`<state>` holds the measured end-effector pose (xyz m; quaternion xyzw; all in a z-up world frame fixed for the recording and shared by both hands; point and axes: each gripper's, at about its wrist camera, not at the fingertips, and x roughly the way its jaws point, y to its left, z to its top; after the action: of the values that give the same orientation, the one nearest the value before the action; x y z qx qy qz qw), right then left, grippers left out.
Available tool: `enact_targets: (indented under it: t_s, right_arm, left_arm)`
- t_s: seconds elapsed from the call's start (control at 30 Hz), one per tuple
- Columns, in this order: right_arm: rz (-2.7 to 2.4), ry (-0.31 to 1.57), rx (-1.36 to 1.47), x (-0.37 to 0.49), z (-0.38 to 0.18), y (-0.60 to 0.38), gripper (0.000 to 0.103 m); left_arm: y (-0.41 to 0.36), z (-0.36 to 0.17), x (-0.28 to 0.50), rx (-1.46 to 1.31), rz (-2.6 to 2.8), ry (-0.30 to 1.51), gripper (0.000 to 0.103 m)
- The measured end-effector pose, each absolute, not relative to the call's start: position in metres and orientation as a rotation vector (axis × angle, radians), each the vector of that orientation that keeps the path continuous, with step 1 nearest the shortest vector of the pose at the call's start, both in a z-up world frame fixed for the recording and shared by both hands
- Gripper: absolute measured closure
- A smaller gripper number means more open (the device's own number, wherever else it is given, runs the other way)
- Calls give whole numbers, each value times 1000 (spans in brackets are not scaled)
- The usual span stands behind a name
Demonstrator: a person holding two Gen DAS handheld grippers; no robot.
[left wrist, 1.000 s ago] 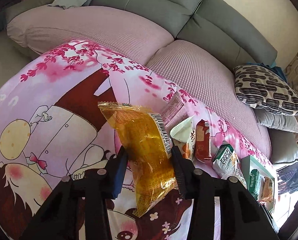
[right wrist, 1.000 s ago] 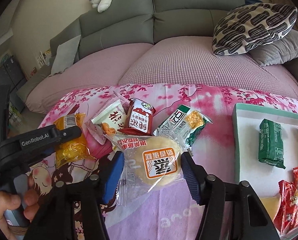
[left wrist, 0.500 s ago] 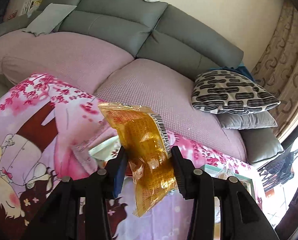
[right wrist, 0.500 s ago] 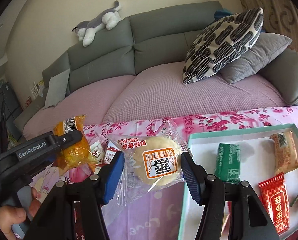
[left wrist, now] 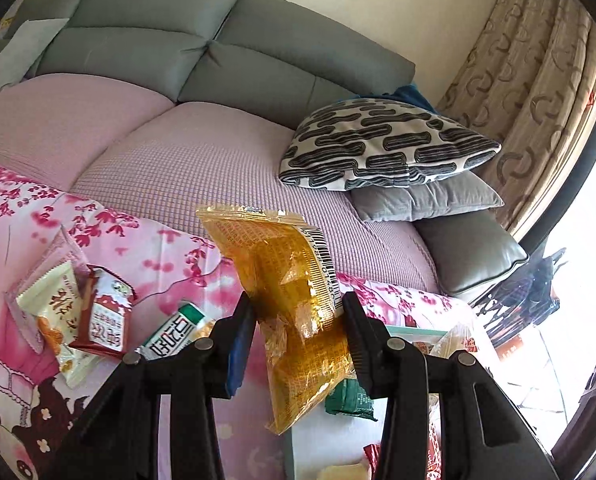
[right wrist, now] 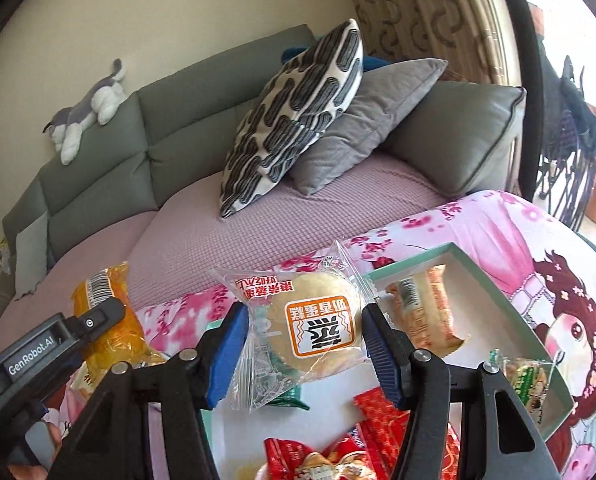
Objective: Organize snacks
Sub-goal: 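Carry the orange packet and bun packet over the tray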
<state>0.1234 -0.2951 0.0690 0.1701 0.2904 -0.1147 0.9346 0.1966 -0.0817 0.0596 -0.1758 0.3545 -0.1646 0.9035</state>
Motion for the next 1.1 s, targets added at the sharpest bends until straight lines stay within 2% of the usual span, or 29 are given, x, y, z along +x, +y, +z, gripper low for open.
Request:
enact_targets:
  t_s: [0.37,1.1]
  right_arm:
    - [-315,617,331,127,57,-306,41]
    - [-367,746,333,146,21,-314,41]
  left_arm:
    - [-133,36,206,-237,-403,812,58]
    - [-152,2,214,-135,-393,903,58]
